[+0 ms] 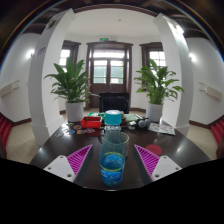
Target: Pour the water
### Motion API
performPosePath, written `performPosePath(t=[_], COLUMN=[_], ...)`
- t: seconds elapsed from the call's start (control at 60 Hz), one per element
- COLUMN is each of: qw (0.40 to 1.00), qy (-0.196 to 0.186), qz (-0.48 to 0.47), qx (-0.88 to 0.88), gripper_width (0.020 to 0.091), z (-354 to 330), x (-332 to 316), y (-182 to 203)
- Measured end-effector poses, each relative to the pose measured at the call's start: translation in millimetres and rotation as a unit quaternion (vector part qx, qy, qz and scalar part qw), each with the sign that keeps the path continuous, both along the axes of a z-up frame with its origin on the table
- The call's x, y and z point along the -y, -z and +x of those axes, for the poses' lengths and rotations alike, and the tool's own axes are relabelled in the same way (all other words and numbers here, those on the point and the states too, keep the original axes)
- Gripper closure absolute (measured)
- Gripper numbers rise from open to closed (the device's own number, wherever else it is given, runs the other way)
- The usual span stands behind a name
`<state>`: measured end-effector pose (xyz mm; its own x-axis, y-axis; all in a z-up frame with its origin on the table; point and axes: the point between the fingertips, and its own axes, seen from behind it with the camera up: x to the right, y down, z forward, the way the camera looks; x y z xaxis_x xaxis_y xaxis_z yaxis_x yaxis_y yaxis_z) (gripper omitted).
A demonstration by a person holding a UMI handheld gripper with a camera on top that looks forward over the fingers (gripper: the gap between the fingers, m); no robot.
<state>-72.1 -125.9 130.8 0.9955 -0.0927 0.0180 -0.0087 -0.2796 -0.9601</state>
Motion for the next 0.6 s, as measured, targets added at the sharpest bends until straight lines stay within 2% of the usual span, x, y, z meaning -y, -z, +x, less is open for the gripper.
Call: performPosePath(t=[0.15,0.267,0.317,0.367,0.45,0.467,0.483,0.6], qw=[1.000,0.999,0.999,0.998,0.998,0.998,0.998,0.997], qy=[-0.024,-0.032,-0.021,-0.040,-0.042,-0.042,-0.041,-0.038], qz=[-0.009,0.000,0.014,0.023,0.046,0.050,0.053,0.055], qx=[0.018,0.018,0.026,0.030,0.014,0.013,0.011,0.024], gripper_width=[0.0292,0.0391,0.0586,0.0596,0.0687,0.0684,0.0716,0.0723], z=[-5.9,-7.9,-2.3,-9.0,-10.8,-11.0,-11.0,-10.7], x=[-27.8,-36.8,-39.3,-38.1,-42.6,-42.4,-42.3,-43.9], y=[16.4,22.8,20.1,18.2,15.3,14.3,13.7,13.6])
